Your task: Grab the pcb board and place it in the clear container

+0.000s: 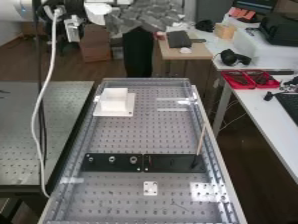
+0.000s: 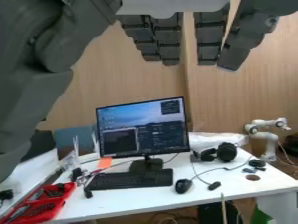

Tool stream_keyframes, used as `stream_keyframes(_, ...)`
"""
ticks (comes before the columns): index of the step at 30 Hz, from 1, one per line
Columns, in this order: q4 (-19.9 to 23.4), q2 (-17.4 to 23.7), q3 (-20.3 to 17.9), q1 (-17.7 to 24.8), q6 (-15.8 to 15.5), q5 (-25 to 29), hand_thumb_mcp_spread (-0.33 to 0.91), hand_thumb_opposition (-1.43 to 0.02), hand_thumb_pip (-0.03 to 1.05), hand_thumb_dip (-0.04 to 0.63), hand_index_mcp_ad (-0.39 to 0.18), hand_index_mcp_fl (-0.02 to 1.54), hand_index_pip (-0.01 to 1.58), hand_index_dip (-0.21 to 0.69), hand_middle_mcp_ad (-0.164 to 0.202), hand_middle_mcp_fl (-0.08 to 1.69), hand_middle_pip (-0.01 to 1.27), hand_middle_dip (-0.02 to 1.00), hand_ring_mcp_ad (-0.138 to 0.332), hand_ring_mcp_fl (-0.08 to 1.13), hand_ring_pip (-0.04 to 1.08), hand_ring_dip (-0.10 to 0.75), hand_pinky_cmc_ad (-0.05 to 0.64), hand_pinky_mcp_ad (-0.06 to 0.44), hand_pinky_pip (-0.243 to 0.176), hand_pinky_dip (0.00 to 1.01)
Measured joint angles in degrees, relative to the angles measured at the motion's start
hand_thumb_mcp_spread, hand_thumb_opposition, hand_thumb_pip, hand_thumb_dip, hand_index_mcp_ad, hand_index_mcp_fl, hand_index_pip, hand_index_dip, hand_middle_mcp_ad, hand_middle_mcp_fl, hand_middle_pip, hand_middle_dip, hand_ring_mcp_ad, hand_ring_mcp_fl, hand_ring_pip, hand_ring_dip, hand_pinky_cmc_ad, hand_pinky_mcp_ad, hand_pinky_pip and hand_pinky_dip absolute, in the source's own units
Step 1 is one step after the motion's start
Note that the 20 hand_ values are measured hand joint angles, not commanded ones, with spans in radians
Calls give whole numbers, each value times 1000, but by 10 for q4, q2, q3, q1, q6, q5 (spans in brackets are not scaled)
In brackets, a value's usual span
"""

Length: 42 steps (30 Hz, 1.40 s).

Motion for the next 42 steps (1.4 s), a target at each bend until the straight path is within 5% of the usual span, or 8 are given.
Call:
stream_keyframes(9,56,-16,-57,-12,27,29,136,-803,339,7,150,58,82,141,164,26,159,24,278,66,89,-14,295,248,-124,398)
stream_keyframes(24,179,-78,-124,-24,5,88,265,-785,567,68,33,70,115,75,162,9,154,30,278,19,87,-17,295,250,-124,510)
stream_keyframes(29,201,-105,-136,-29,-2,102,293,-778,635,112,7,87,309,65,155,7,152,47,279,9,87,-17,295,246,-120,520)
stream_keyframes(42,245,-157,-149,-45,4,119,374,-813,703,204,-24,75,1161,9,131,2,152,77,283,2,91,-14,298,230,-124,510)
